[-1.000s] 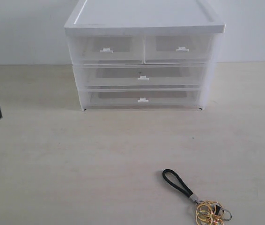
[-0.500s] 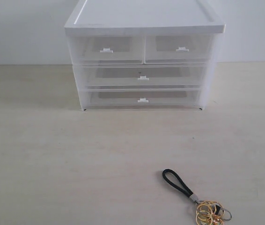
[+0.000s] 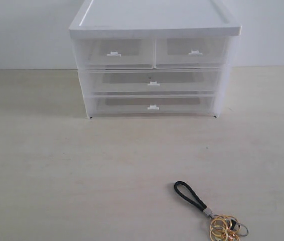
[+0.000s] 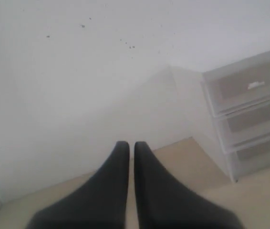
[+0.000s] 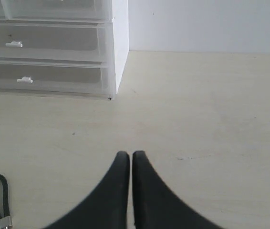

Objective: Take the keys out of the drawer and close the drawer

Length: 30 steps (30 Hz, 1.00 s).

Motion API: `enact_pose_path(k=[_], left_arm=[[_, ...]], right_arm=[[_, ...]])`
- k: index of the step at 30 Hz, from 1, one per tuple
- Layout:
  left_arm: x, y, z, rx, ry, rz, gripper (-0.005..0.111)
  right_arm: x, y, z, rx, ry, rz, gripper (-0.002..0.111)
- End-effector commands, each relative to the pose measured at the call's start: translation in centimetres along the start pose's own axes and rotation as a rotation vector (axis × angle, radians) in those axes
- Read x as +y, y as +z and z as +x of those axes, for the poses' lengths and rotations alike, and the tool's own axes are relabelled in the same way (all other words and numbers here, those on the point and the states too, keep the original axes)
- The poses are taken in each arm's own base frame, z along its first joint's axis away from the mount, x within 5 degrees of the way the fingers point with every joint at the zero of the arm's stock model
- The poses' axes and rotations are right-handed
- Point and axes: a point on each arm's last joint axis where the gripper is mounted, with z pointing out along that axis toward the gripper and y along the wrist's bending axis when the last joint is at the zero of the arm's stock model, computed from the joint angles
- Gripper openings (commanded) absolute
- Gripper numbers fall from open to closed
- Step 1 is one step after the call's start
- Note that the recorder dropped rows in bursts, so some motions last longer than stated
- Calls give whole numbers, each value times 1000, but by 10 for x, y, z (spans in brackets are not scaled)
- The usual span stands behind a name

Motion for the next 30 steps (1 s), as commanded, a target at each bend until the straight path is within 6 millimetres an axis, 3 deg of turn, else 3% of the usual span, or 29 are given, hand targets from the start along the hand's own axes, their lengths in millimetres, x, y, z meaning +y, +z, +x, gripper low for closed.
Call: enact_pose_path(k=[1, 10, 17, 30], left_arm=[[-6, 0, 17, 110, -29, 36, 4], [-19, -2, 43, 165, -217, 71, 4], [-21, -5, 46, 196, -309, 89, 4], [-24, -6, 52, 268, -313, 106, 4]], right_arm=[[0, 0, -1, -9, 1, 6, 0], [0, 0, -1, -9, 1, 6, 0], [0, 0, -1, -9, 1, 6, 0], [0, 0, -1, -9, 1, 6, 0]])
